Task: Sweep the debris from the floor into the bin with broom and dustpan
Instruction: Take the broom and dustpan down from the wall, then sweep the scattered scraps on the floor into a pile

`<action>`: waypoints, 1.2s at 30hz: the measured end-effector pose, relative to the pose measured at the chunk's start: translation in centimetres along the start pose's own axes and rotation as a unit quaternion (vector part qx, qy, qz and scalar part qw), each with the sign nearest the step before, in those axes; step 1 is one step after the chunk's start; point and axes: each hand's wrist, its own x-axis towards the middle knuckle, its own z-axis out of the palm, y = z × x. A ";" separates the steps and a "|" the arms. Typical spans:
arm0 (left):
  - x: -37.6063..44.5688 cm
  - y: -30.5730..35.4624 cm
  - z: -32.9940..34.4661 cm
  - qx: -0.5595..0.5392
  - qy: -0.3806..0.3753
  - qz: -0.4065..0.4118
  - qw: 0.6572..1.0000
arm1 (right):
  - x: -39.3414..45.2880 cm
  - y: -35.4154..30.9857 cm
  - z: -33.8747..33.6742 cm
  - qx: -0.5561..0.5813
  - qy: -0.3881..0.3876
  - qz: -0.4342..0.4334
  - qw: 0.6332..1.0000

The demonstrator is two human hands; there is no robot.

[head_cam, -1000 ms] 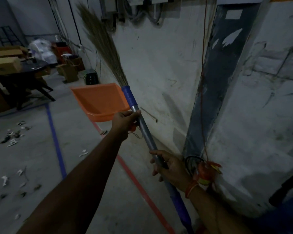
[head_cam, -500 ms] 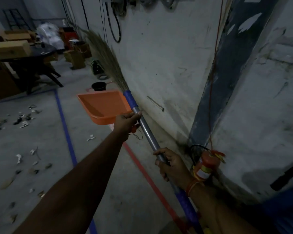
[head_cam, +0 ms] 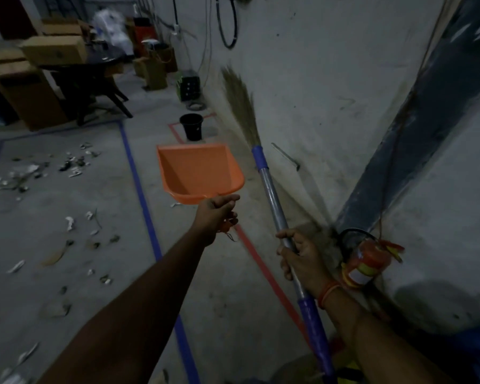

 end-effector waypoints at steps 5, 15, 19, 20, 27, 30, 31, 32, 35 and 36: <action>-3.3 -3.3 -5.2 -0.038 -0.003 -0.010 0.999 | -0.4 2.2 3.5 -0.018 -0.013 0.044 0.999; -7.4 -7.3 -11.7 -0.044 0.087 -0.064 0.993 | 3.1 5.5 8.3 -0.017 -0.076 0.095 0.992; -8.5 -7.7 -12.8 -0.037 0.138 -0.086 0.986 | 5.2 6.6 9.5 -0.018 -0.105 0.115 0.988; -8.8 -7.9 -12.9 -0.038 0.149 -0.089 0.984 | 5.8 6.8 9.8 -0.020 -0.108 0.123 0.986; -10.5 -9.7 -13.6 -0.010 0.229 -0.102 0.968 | 9.2 8.5 10.9 -0.047 -0.132 0.215 0.967; -11.1 -10.3 -13.5 -0.018 0.257 -0.101 0.961 | 11.2 9.4 11.2 -0.072 -0.145 0.220 0.962; -11.3 -10.5 -13.6 -0.020 0.263 -0.103 0.959 | 11.9 9.6 11.3 -0.075 -0.151 0.213 0.962; -11.6 -10.6 -13.6 -0.022 0.270 -0.106 0.957 | 12.6 9.7 11.3 -0.069 -0.165 0.206 0.962; -12.4 -11.2 -13.7 -0.028 0.296 -0.118 0.948 | 13.3 10.9 10.9 -0.016 -0.229 0.256 0.939; -12.7 -11.4 -13.7 -0.029 0.304 -0.122 0.944 | 13.2 11.6 10.8 -0.027 -0.238 0.271 0.932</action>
